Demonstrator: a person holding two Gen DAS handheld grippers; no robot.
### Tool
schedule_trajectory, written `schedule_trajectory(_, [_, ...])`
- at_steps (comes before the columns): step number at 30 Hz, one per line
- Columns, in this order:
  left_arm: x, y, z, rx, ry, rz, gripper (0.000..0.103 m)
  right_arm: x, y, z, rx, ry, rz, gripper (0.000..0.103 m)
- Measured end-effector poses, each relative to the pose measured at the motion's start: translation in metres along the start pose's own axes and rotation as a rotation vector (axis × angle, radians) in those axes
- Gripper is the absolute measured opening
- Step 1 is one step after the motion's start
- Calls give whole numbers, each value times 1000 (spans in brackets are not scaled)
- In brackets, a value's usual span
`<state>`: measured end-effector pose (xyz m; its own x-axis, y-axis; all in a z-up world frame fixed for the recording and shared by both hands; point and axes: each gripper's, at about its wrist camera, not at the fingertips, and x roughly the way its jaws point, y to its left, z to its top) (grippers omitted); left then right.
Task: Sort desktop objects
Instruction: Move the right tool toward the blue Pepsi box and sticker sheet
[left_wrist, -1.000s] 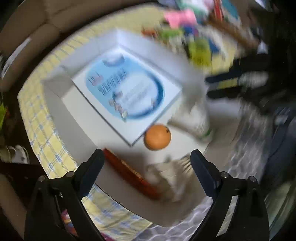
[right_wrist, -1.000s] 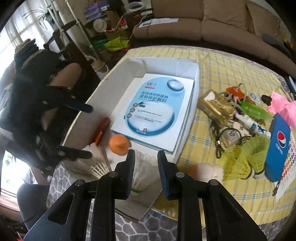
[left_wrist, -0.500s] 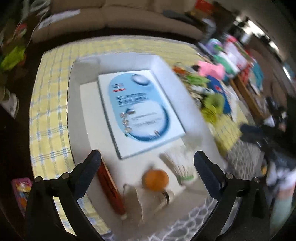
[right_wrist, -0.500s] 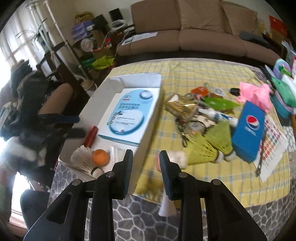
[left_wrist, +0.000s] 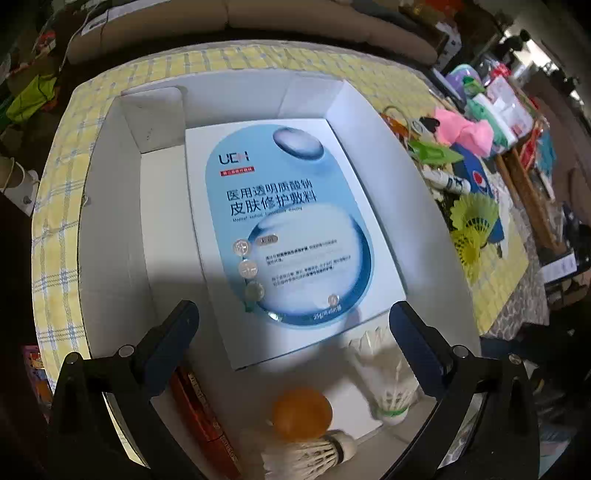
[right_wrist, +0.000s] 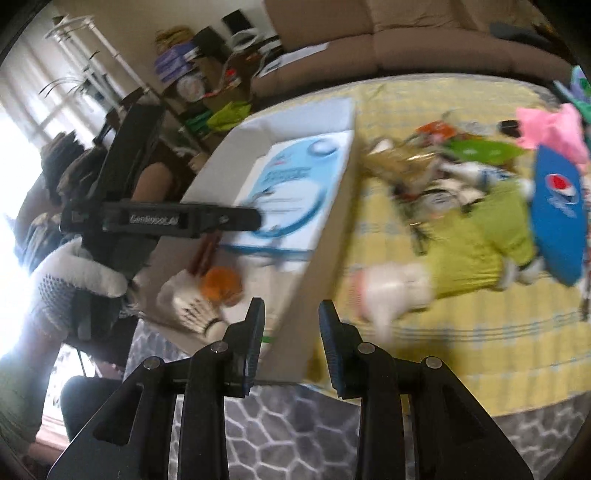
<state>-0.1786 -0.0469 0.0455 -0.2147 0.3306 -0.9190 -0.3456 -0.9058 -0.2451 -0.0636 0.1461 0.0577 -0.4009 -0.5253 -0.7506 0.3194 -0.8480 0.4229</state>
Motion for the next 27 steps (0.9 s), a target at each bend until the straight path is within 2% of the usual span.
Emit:
schedule_trajectory(3, [-1,-4,-4,19,11,-2,103,8,11,0,-31,-1,-36,46])
schedule_trajectory(5, [-2,-8,-9,8,30,-80,102,10,14,1,-30,4,-12,46])
schedule_trajectory(6, [-2,-11,-9,15,31,-77,102,9,16,1,-33,11,-9,45])
schedule_trajectory(10, [-15,-30,-14,101,5,62,102,-15,18,1,-64,-26,-42,43])
schedule_trajectory(13, [-38,-50,-17,158,-49,56,103,-51,-1,-1,-59,-86,-86,43])
schedule_trajectory(16, [-63,-86,-24,223,-137,11,103,-94,-51,-3,29,-155,-151,43])
schedule_trajectory(20, [-78,-149,-32,263,-241,-143,103,-143,-134,-14,235,-232,-210,43])
schedule_trajectory(24, [-61,-203,-36,305,-287,-221,103,-171,-209,-32,415,-280,-263,43])
schedule_trajectory(27, [-31,-239,-38,313,-274,-268,103,-179,-253,-42,532,-314,-236,43])
